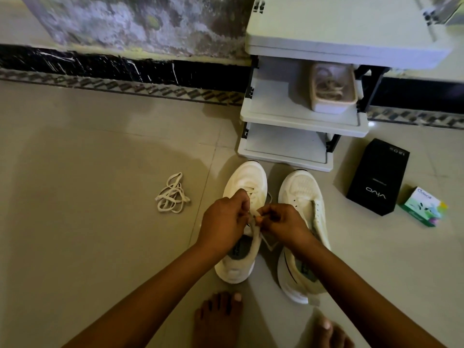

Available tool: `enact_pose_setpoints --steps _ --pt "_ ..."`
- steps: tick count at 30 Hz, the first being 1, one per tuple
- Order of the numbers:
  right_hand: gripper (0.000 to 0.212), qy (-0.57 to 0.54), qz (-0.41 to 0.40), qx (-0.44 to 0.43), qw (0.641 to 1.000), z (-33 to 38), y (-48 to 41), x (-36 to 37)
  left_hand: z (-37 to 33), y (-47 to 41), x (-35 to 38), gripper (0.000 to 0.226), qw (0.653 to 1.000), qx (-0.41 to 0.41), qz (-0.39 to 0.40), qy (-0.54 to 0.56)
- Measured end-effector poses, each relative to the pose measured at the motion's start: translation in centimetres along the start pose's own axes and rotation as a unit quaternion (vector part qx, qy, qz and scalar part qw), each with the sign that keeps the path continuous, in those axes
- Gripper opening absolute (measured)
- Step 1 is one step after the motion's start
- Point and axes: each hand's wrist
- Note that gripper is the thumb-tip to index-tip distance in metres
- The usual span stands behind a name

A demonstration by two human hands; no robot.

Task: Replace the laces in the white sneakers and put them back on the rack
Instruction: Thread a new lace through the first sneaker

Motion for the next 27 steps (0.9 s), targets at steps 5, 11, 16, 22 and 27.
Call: enact_pose_setpoints --steps 5,11,16,22,27 --pt "0.012 0.021 -0.021 -0.037 0.999 -0.3 0.3 0.2 -0.8 0.2 0.3 0.022 0.999 -0.007 -0.041 -0.001" --pt "0.026 0.035 -0.005 -0.079 0.996 -0.1 0.8 0.0 -1.1 0.6 0.5 0.023 0.997 -0.028 -0.054 0.040" --pt "0.027 0.071 -0.026 -0.121 0.990 -0.2 0.9 0.1 -0.8 0.6 0.4 0.017 0.997 -0.027 -0.049 0.054" --pt "0.017 0.065 -0.032 -0.125 0.989 -0.4 0.1 0.1 -1.2 0.4 -0.1 0.014 0.999 0.010 -0.042 -0.018" --pt "0.003 0.072 -0.014 -0.137 0.988 -0.2 -0.6 -0.3 -1.2 0.2 -0.3 0.018 0.999 0.032 -0.003 -0.027"
Point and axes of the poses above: each hand's wrist, its own y-axis away from the middle knuckle, its own x-axis out of the palm, z = x × y, and after that the axes turned 10 degrees about -z, right-handed
